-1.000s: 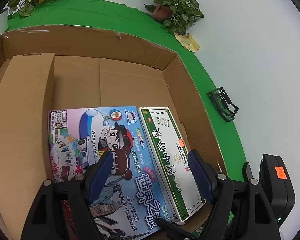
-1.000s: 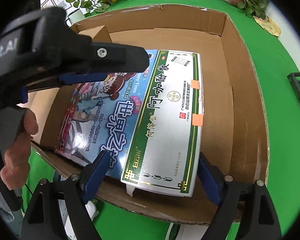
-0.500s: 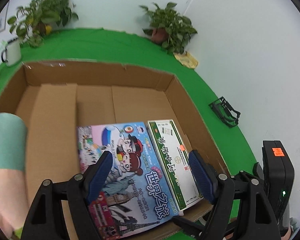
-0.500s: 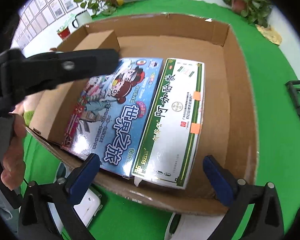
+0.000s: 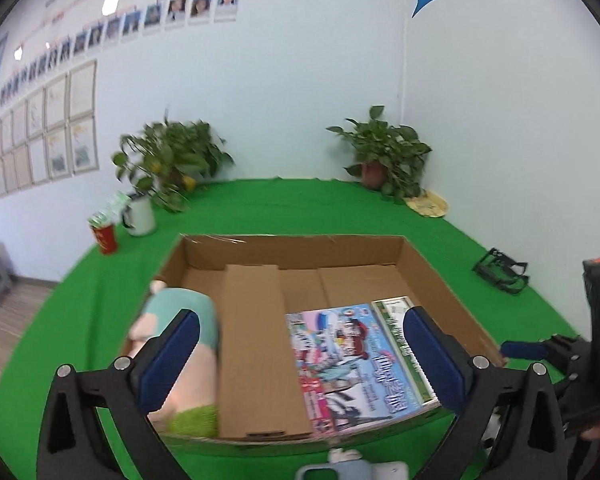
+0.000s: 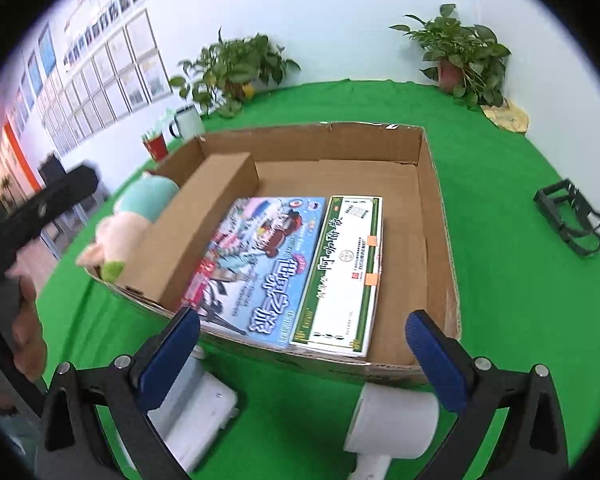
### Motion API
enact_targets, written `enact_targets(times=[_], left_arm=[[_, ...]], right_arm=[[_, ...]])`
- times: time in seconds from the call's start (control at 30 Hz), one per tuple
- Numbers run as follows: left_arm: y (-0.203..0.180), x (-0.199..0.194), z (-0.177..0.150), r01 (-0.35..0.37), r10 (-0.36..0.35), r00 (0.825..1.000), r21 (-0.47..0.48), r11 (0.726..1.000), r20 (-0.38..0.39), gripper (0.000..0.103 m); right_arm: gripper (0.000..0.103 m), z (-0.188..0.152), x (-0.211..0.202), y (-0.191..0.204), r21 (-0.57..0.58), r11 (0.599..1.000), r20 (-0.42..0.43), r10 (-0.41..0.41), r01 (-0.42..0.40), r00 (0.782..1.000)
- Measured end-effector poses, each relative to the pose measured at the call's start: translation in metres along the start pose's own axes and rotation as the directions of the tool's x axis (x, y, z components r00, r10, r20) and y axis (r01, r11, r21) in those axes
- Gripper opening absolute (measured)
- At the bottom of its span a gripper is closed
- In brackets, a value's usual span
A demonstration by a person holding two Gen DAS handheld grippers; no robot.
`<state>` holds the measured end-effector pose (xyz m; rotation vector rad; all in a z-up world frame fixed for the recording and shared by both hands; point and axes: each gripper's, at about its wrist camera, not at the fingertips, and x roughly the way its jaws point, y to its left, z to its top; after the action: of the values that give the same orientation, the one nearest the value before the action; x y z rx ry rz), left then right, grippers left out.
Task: Organize objects
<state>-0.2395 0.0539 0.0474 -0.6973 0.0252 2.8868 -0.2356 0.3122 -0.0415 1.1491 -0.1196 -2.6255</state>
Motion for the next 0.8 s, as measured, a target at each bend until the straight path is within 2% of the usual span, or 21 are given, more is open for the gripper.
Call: enact_targets(times=[0.13,0.23,0.4,0.5,0.57,0.67,0.77,0.8], left_arm=[[0.002,-0.026,-0.007,-0.054,0.053,0.998,0.017,0.998,0.028,0.103],[0.006,-0.044,-0.018,-0.067,0.067,0.997,0.015,0.998,0.045,0.103],[0.007,-0.074,-0.055,-0.061,0.061,0.998,0.036,0.997,0.007,0.103],[0.005,-0.086,-0.082,-0.067,0.068,0.997,0.018,0.998,-0.035,0.103],[-0.001,-0.087,-0.097,-0.036,0.037,0.996,0.002,0.999,-0.083,0.103],[-0.016,-0.080,-0.113,0.059,-0.062,0.985,-0.024,0.998,-0.160,0.103],[-0.033,-0.070,-0.122,0.166,-0.176,0.956,-0.064,0.984,-0.235,0.103],[-0.038,-0.067,-0.125,0.213,-0.230,0.936,-0.094,0.973,-0.265,0.103]], right_arm=[[0.102,-0.007,-0.001,0.004,0.002,1.000,0.026,0.017,-0.017,1.000],[0.102,-0.023,-0.014,0.008,-0.018,1.000,0.073,-0.012,0.013,0.997],[0.102,-0.063,-0.047,-0.003,0.018,0.998,0.145,-0.054,0.052,0.988],[0.102,-0.096,-0.056,-0.012,0.068,0.996,0.114,-0.065,0.057,0.991],[0.102,-0.115,-0.054,-0.015,0.098,0.993,0.066,-0.074,0.067,0.995],[0.102,-0.135,-0.045,-0.016,0.115,0.991,0.006,-0.062,0.061,0.998],[0.101,-0.140,-0.037,-0.013,0.091,0.994,-0.017,-0.062,0.064,0.998],[0.100,-0.139,-0.035,-0.012,0.085,0.994,-0.014,-0.069,0.069,0.998]])
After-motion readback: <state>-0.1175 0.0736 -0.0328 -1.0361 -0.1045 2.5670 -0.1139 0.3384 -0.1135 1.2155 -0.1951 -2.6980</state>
